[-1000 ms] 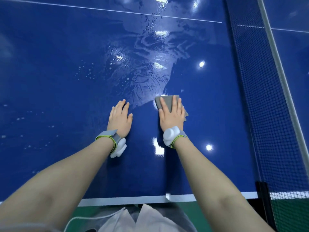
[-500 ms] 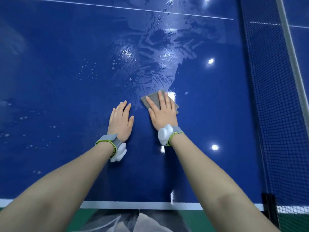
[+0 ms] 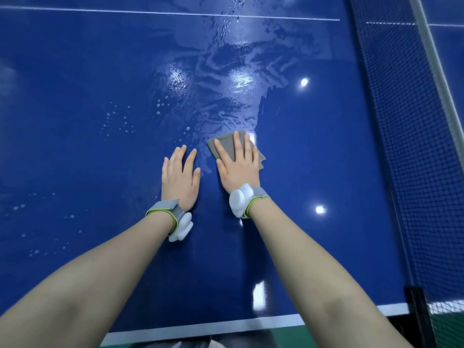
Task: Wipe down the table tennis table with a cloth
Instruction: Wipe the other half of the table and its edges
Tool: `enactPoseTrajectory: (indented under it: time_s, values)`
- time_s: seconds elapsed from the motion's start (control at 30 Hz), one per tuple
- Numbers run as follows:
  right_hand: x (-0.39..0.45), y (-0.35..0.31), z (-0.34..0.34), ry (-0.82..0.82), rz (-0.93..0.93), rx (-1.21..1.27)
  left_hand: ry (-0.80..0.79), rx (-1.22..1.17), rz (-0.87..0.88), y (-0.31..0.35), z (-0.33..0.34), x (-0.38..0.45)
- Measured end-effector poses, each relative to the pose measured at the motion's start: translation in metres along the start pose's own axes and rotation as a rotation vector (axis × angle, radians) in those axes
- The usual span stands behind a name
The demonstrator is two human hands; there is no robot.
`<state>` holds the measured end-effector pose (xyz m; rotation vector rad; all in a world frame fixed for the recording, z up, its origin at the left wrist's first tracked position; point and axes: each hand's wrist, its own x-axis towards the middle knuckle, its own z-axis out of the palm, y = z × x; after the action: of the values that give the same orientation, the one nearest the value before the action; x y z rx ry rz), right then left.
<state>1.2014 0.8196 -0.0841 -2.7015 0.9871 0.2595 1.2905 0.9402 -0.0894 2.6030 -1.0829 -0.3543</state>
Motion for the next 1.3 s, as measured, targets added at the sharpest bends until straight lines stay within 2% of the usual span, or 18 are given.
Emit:
enactPoseTrajectory:
  time_s: [0.07,0.13,0.3,0.37,0.43,0.6,0.73,0.8,0.87,0.97,1.07,1.13,1.3]
  values:
    - [0.001,0.008,-0.001,0.001,-0.093,-0.015,0.011,0.021,0.042,-0.001,-0.001,0.01]
    - [0.007,0.026,-0.004,0.023,-0.104,0.002,0.008,0.032,0.073,-0.003,-0.004,0.023]
    - [0.032,0.06,-0.005,0.137,0.287,0.054,0.031,0.084,0.109,-0.004,-0.001,0.042]
    - [0.035,0.056,-0.004,0.181,0.343,0.061,0.032,0.11,0.113,-0.004,0.001,0.042]
    - [0.039,0.048,-0.004,0.144,0.284,0.037,0.026,0.114,0.12,-0.003,0.002,0.043]
    - [0.045,0.024,-0.004,0.086,-0.005,-0.007,0.032,0.092,0.122,0.0,0.002,0.052]
    - [0.048,0.026,-0.003,0.086,-0.087,0.001,0.041,0.089,0.112,0.004,0.003,0.063]
    - [0.05,0.035,-0.004,0.148,-0.098,0.011,0.039,0.093,0.112,0.007,0.002,0.065]
    - [0.061,0.05,-0.009,0.152,0.006,0.023,0.037,0.098,0.113,0.007,0.003,0.068]
    - [0.077,0.067,-0.017,0.151,0.255,0.029,0.036,0.104,0.113,0.007,0.003,0.071]
    - [0.088,0.059,-0.019,0.148,0.369,0.034,0.043,0.102,0.109,0.009,0.003,0.074]
    - [0.091,0.044,-0.017,0.121,0.329,0.035,0.042,0.101,0.103,0.01,0.004,0.075]
    - [0.093,0.025,-0.018,0.086,-0.022,-0.014,0.036,0.107,0.092,0.013,0.004,0.081]
